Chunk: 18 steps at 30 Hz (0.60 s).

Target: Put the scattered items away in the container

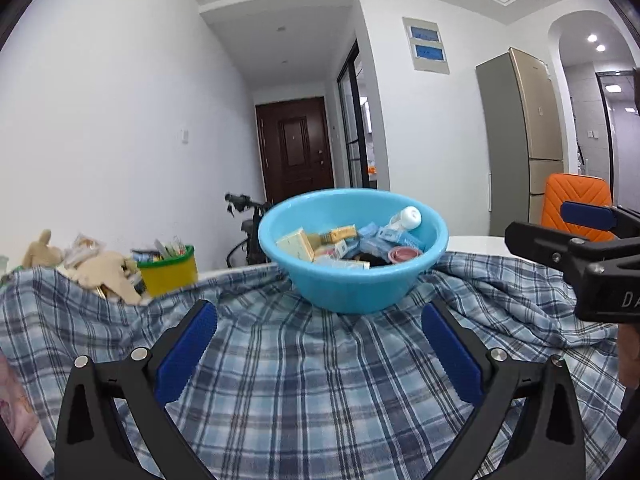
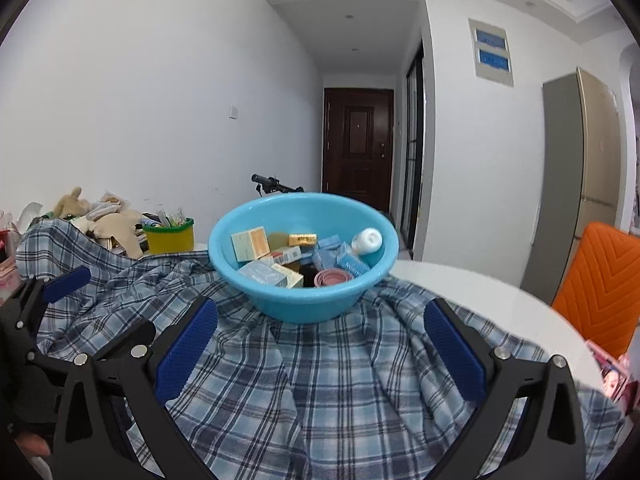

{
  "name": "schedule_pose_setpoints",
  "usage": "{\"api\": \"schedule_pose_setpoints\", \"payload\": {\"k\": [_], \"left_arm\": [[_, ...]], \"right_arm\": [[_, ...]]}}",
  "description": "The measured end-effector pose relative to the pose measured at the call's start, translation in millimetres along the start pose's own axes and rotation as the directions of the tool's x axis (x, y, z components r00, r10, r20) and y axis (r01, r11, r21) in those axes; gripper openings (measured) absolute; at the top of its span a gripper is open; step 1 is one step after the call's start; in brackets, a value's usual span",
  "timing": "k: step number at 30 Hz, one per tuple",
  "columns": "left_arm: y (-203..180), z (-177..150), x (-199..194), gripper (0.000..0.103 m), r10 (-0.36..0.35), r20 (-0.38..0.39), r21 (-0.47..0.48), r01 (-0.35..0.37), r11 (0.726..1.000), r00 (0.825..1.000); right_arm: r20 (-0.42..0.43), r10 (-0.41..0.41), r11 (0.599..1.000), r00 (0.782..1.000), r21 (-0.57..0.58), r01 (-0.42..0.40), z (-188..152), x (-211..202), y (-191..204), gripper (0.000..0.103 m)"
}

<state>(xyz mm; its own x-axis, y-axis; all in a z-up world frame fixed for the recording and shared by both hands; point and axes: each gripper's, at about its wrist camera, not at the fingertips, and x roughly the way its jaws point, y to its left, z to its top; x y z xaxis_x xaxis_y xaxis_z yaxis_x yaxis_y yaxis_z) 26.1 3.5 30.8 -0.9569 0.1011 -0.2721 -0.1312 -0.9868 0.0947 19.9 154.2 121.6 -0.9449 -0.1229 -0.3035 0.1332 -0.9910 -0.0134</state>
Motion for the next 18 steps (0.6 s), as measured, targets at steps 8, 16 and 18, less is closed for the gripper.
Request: {"api": "schedule_pose_setpoints", "payload": {"k": [8, 16, 18], "left_arm": [[-0.6, -11.8, 3.1, 0.103, 0.016, -0.009, -0.065, -0.016, 0.998, 1.000], [-3.2, -17.8, 9.6, 0.103, 0.015, -0.015, -0.096, -0.017, 0.995, 1.000], [-1.1, -20.7, 11.5, 0.103, 0.013, -0.022, -0.124, -0.016, 0.992, 1.000]], "right_arm": [[-0.023, -0.036, 0.999, 0.999, 0.021, 0.036, -15.9, 1.6, -5.7, 0.103], [-0.006, -0.054, 0.998, 0.999, 0.039, 0.055, -22.5, 2.1, -2.8, 0.103], [-0.004, -0.061, 0.998, 0.998, 0.031, 0.061, -24.9, 3.7, -1.3, 0.103]]}}
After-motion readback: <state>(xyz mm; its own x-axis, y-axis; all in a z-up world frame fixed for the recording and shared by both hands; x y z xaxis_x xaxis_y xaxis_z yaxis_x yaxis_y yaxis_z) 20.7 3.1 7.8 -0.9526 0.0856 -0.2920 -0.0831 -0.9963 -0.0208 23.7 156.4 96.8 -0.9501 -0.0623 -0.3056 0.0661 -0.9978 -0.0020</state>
